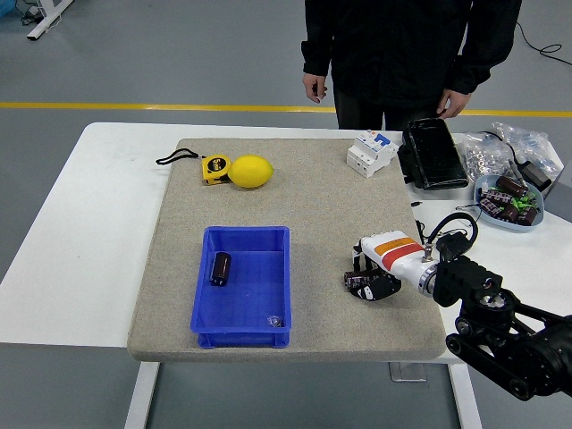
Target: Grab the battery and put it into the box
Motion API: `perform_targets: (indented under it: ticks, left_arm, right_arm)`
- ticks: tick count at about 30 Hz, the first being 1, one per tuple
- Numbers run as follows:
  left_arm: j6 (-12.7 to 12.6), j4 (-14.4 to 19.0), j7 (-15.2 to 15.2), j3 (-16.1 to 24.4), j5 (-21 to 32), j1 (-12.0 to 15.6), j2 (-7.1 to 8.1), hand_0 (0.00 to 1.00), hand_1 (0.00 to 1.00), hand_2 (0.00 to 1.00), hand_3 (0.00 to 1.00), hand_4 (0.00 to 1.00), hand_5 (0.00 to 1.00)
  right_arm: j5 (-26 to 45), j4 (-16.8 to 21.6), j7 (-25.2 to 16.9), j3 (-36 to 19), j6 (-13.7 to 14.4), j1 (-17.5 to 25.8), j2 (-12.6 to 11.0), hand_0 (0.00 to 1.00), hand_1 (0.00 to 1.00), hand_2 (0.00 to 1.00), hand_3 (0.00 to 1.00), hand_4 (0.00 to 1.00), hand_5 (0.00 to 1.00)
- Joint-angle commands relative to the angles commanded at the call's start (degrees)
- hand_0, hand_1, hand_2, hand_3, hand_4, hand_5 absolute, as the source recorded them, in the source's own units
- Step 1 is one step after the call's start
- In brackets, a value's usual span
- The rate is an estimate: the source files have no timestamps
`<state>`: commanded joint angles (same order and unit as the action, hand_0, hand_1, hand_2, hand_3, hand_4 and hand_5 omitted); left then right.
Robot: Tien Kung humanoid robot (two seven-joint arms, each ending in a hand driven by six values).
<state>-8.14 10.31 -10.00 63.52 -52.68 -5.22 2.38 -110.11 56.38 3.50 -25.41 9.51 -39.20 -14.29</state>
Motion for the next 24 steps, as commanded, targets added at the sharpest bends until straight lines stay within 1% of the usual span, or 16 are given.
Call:
perform_targets:
  ticks: [2, 3, 8, 9, 14, 15, 24]
  left_arm:
    - [0.0, 0.0, 0.0, 0.0, 0.0, 0.1, 0.00, 0.754, 0.708, 0.733, 0.625, 0.697, 0.610]
    - [0.0, 0.0, 0.0, 0.0, 0.0, 0.1, 0.00, 0.754, 0.708, 0.733, 0.625, 0.699, 0.610]
    - [0.1, 0.0, -0.1, -0.1, -0.2, 0.2, -0.01, 0.754, 0.708, 0.733, 0.625, 0.699, 0.610]
    - [0.1, 0.0, -0.1, -0.1, -0.2, 0.2, -0.01, 0.754, 0.708, 0.733, 0.625, 0.699, 0.608]
    - [0.1, 0.0, -0.1, -0.2, -0.1, 0.1, 0.00, 0.754, 0.708, 0.733, 0.625, 0.699, 0.608]
    - [0.1, 0.0, -0.1, -0.4, 0.1, 0.1, 0.01, 0.754, 0.707, 0.733, 0.623, 0.697, 0.607]
    - [0.1, 0.0, 0.1, -0.7, 0.6, -0.3, 0.02, 0.754, 0.706, 0.733, 0.624, 0.697, 0.608]
  right_arm:
    - [0.3, 0.1, 0.0, 0.0, 0.0, 0.0, 0.0, 0.111, 0.269, 0.351, 0.437, 0.880, 0.051]
    - [0.6, 0.1, -0.1, 0.1, 0.0, 0.1, 0.0, 0.083, 0.250, 0.342, 0.429, 0.844, 0.057]
    - [1.4, -0.1, -0.3, 0.3, 0.1, 0.2, 0.2, 0.083, 0.250, 0.342, 0.429, 0.844, 0.057]
    - [1.6, -0.1, -0.3, 0.4, 0.1, 0.2, 0.3, 0.006, 0.184, 0.289, 0.384, 0.788, 0.198]
    - [2.2, 0.0, -0.2, 0.5, -0.1, 0.2, 0.4, 0.006, 0.184, 0.289, 0.384, 0.788, 0.198]
    - [2.4, 0.0, -0.1, 0.5, -0.1, 0.1, 0.3, 0.002, 0.120, 0.229, 0.327, 0.754, 0.242]
    - [3.1, 0.0, 0.1, 0.2, -0.1, -0.1, 0.2, 0.002, 0.108, 0.220, 0.311, 0.750, 0.258]
